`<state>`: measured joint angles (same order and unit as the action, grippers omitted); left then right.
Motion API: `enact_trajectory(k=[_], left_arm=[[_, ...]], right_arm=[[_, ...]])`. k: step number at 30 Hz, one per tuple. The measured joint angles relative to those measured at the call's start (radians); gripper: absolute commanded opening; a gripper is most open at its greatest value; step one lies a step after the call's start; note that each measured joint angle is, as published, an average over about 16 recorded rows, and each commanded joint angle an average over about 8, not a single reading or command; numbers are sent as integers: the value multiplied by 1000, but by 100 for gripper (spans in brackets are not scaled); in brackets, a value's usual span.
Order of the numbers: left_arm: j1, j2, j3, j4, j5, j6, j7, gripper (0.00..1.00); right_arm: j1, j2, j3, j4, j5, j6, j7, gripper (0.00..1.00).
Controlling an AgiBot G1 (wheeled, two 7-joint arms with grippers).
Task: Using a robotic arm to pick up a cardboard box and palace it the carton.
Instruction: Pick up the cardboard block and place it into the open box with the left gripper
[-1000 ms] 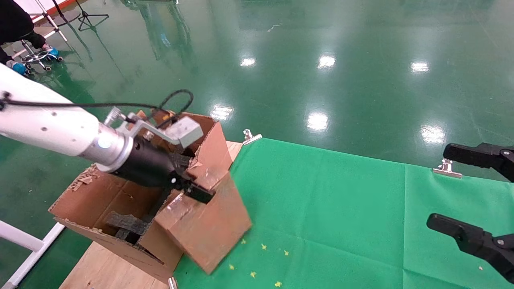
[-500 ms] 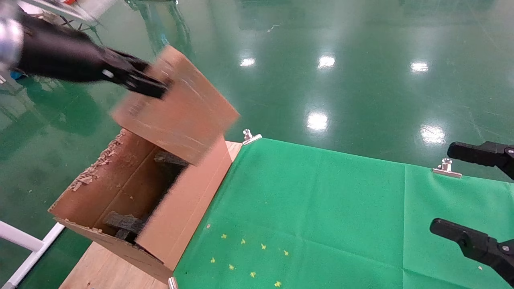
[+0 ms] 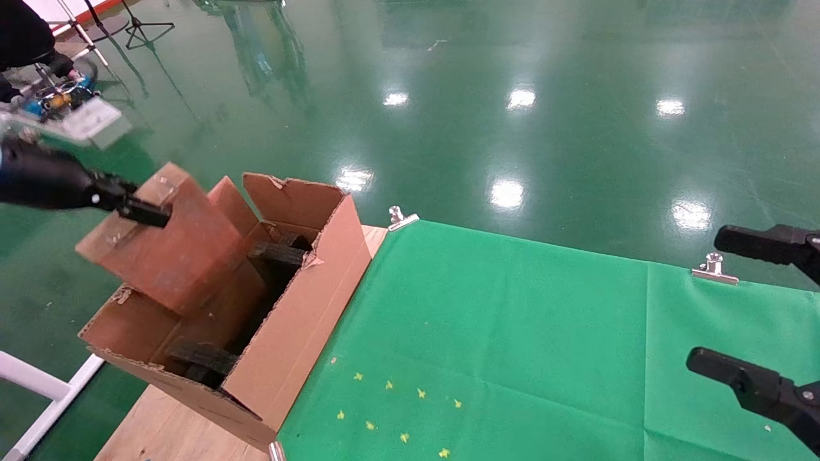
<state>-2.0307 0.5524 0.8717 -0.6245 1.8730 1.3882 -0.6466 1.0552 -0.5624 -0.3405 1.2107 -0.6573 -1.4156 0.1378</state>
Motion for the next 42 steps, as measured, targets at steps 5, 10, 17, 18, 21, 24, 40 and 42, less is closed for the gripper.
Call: enact_trajectory(k=[5, 10, 17, 18, 21, 24, 40, 42], left_arm=[[21, 37, 15, 177, 26, -78, 87, 0], [38, 88, 28, 322, 49, -155, 135, 0], [82, 159, 36, 466, 65, -249, 153, 0], [90, 168, 37, 482, 65, -261, 153, 0], [117, 192, 37, 524, 65, -294, 151, 0], [143, 212, 36, 555, 63, -319, 149, 0], [193, 246, 36, 613, 62, -364, 140, 100], [193, 245, 36, 611, 63, -362, 140, 100]], right_arm=[[0, 0, 0, 0, 0, 0, 0, 100], [0, 0, 0, 0, 0, 0, 0, 100], [0, 0, 0, 0, 0, 0, 0, 100], [0, 0, 0, 0, 0, 0, 0, 100], [0, 0, 0, 0, 0, 0, 0, 100], [0, 0, 0, 0, 0, 0, 0, 100], [0, 0, 0, 0, 0, 0, 0, 100], [0, 0, 0, 0, 0, 0, 0, 100]])
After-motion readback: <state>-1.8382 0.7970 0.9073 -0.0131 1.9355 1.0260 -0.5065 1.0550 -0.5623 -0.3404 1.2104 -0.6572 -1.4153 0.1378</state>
